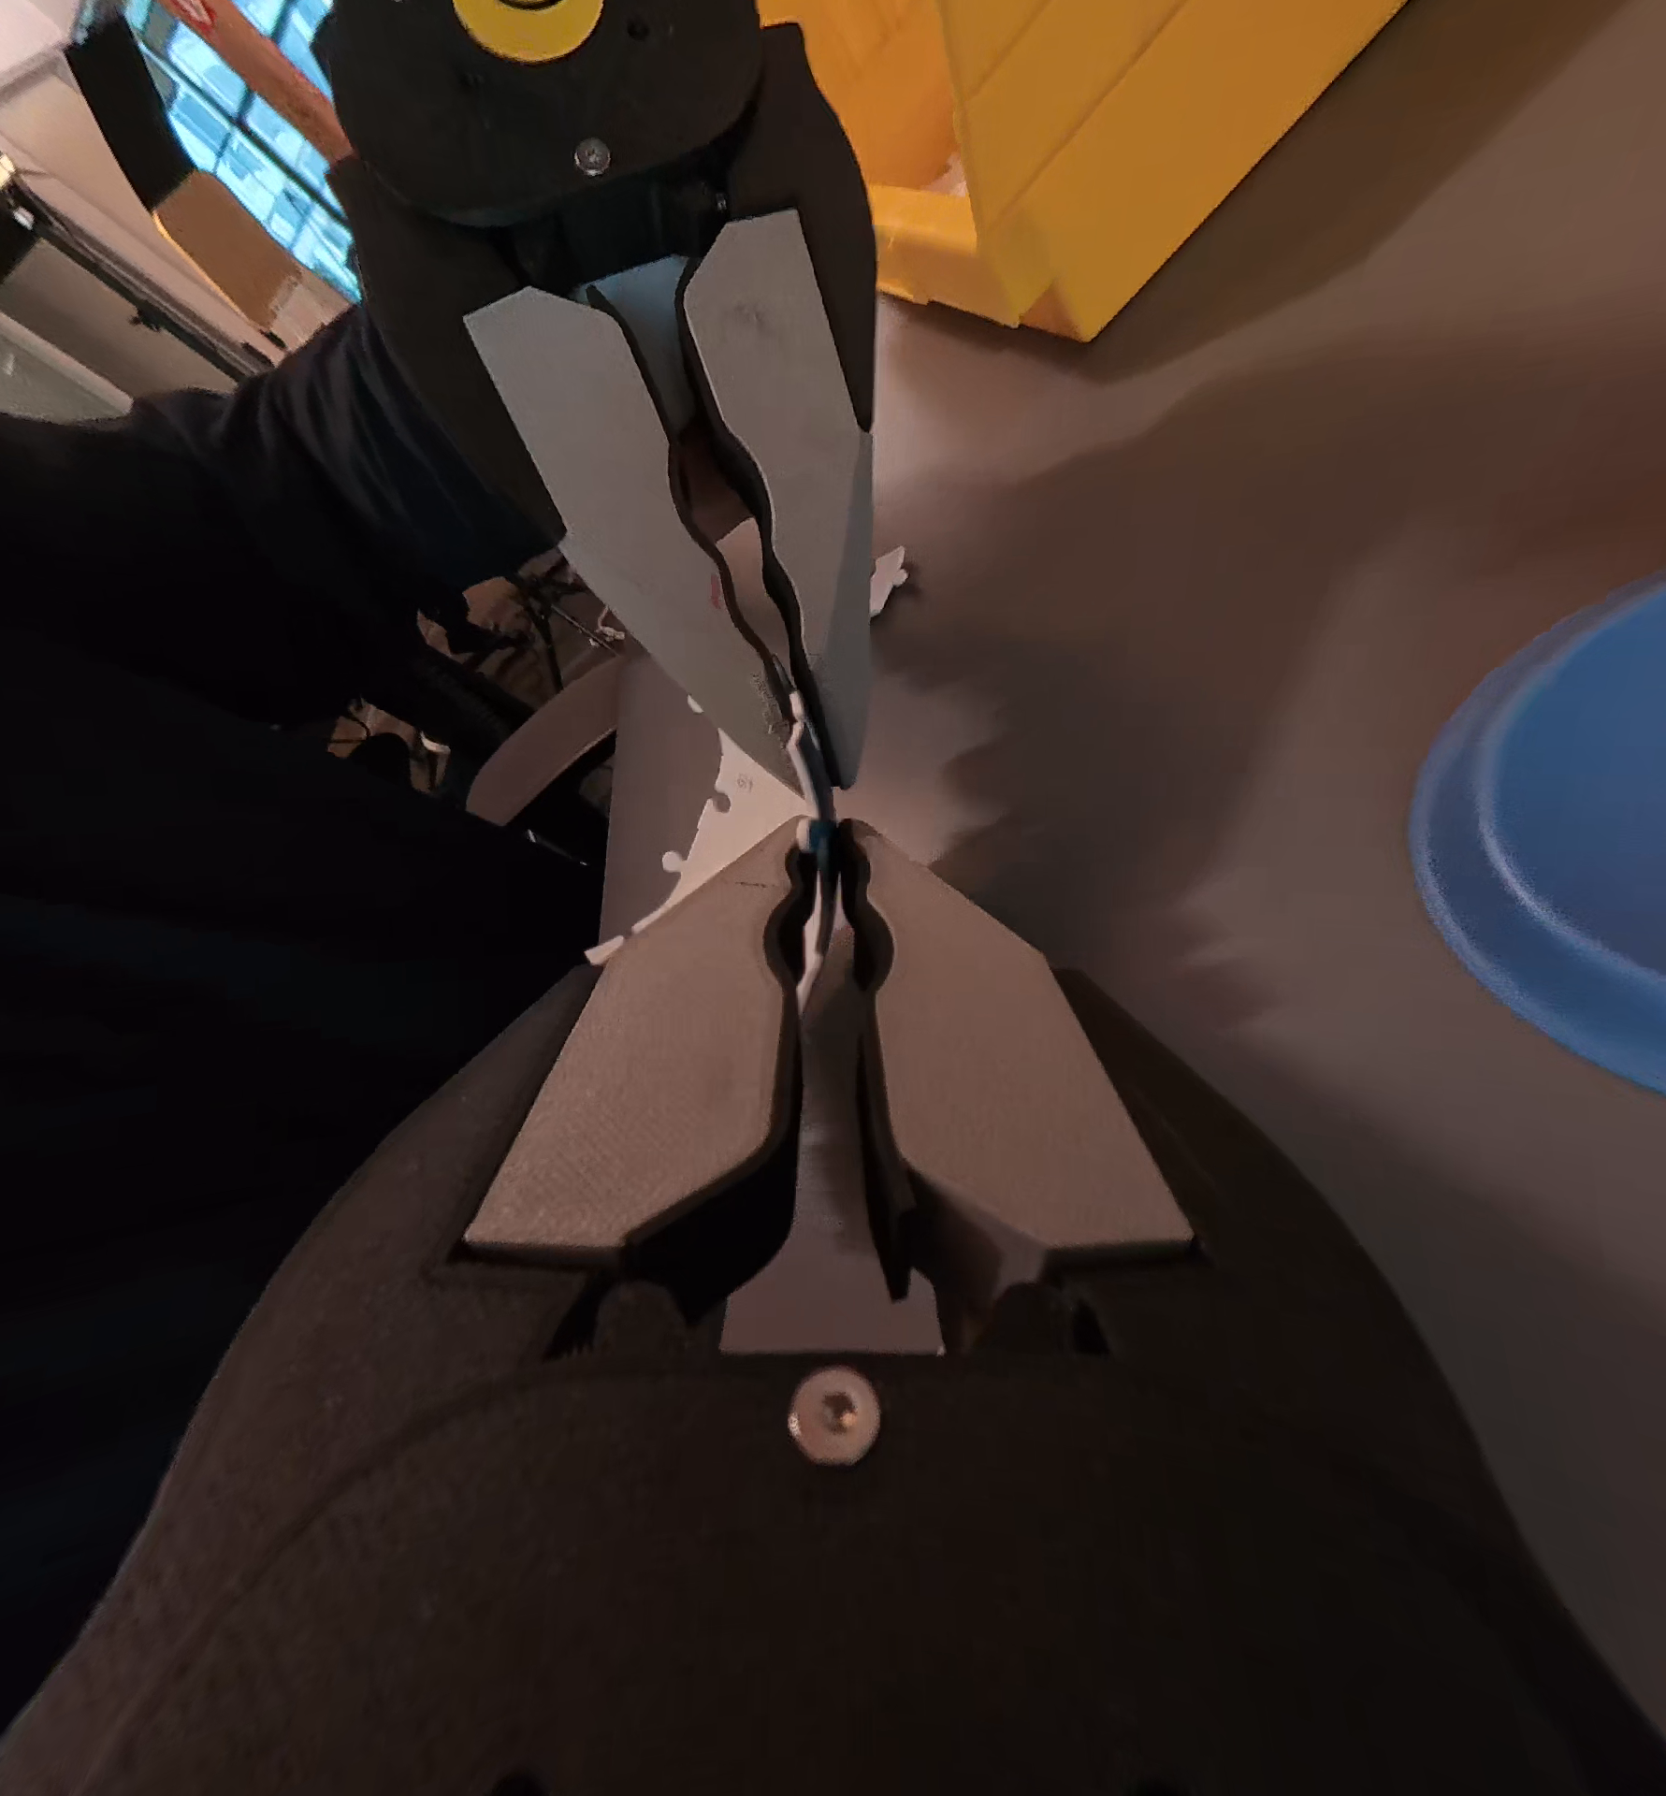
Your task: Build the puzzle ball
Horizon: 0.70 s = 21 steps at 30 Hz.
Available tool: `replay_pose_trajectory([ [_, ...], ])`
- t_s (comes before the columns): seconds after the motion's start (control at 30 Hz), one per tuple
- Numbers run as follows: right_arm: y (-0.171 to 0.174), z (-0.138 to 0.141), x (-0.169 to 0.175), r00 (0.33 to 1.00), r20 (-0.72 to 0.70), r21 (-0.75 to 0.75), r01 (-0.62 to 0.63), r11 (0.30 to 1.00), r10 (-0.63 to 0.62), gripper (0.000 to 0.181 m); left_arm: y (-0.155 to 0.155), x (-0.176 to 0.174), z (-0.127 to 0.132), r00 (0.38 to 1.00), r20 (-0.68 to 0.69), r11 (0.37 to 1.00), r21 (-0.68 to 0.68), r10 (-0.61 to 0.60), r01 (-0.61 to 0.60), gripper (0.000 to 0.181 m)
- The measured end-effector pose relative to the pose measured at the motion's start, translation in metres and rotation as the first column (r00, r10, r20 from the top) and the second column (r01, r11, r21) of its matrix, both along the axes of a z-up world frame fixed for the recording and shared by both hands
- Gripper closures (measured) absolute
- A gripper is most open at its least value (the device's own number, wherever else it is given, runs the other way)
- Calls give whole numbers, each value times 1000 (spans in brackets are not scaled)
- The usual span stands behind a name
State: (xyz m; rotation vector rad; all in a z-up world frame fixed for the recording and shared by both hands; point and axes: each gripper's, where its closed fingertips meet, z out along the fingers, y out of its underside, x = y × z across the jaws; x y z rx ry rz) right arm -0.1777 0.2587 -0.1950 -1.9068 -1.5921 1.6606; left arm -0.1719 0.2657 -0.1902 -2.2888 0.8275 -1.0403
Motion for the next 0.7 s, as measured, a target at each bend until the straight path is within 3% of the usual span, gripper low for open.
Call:
replay_pose_trajectory([
  [0.07,7,2,4,1000,-3,-39,19,999,-19,163,1,-1,1,1000,-2,1000,2,4,-4,181],
  [0.17,24,11,10,995,-46,-77,85,993,-89,156,3,-2,0,1000,1,1000,2,13,-13,181],
  [0.4,16,7,8,998,-37,-23,45,999,-46,164,6,1,-1,1000,16,1000,-4,24,-24,181],
  [0.57,14,7,6,998,-45,-14,41,999,-42,181,6,3,-1,1000,16,1000,-11,19,-19,180],
  [0.7,13,7,8,998,-38,-35,39,999,-41,181,4,5,0,999,43,999,-32,16,-14,180],
])
